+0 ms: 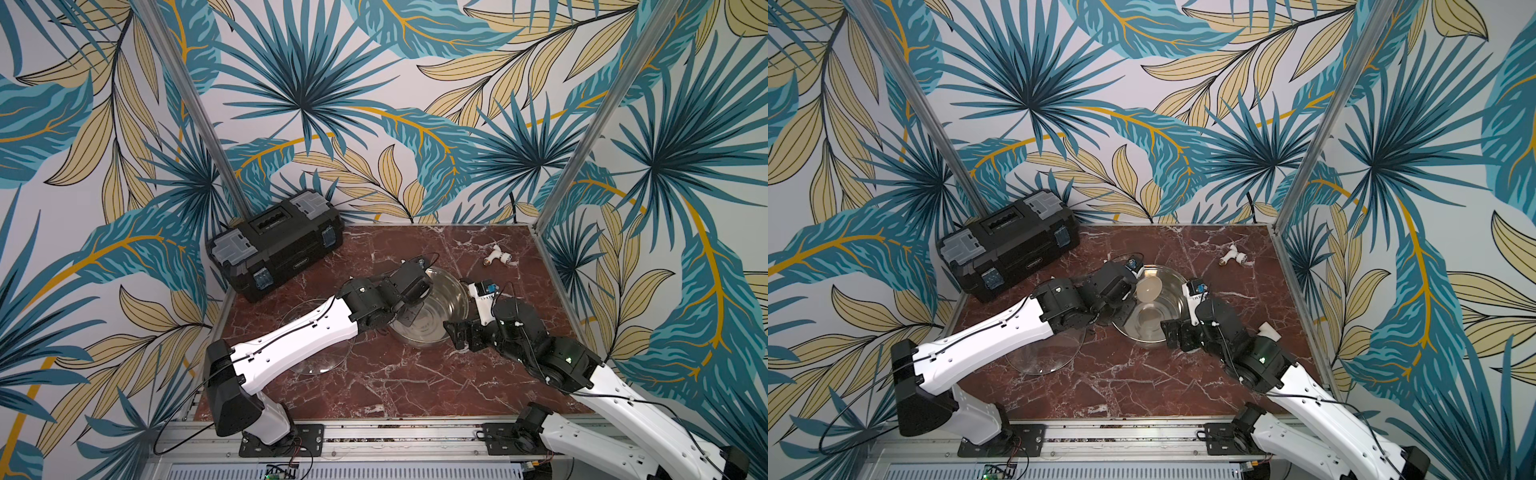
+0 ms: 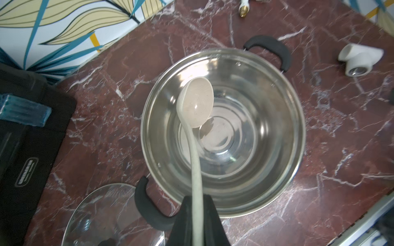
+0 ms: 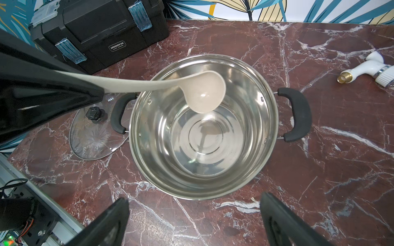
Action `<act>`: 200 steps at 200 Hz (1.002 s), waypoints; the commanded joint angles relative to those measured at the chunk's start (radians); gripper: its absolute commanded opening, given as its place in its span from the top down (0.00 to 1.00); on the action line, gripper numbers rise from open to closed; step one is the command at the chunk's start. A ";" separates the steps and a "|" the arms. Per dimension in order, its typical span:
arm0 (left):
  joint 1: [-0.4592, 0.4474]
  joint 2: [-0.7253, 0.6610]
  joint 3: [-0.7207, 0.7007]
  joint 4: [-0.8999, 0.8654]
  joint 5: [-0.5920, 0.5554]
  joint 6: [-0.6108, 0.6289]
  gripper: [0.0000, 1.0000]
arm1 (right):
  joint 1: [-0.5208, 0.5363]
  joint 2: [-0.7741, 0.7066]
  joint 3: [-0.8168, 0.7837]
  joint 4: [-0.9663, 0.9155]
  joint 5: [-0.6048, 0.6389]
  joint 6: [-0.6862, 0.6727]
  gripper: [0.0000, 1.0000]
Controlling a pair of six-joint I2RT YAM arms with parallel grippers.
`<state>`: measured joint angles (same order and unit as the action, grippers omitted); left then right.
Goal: Stir the soup with a spoon
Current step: Stir the soup in the pan with a stick.
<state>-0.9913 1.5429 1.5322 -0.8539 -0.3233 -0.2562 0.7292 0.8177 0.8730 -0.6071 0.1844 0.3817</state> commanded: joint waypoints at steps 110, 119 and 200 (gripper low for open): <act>-0.016 0.020 -0.034 -0.038 0.289 -0.087 1.00 | 0.002 -0.005 -0.022 0.007 0.013 0.001 0.01; -0.015 0.013 -0.033 -0.087 0.277 -0.092 1.00 | 0.001 -0.001 -0.020 0.011 0.011 0.001 0.01; -0.016 -0.039 -0.028 -0.249 -0.126 -0.088 1.00 | 0.001 0.005 -0.017 0.017 -0.007 0.010 0.00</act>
<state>-1.0065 1.5345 1.5051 -1.0718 -0.2657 -0.3481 0.7292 0.8307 0.8680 -0.5983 0.1822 0.3820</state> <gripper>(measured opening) 0.119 0.994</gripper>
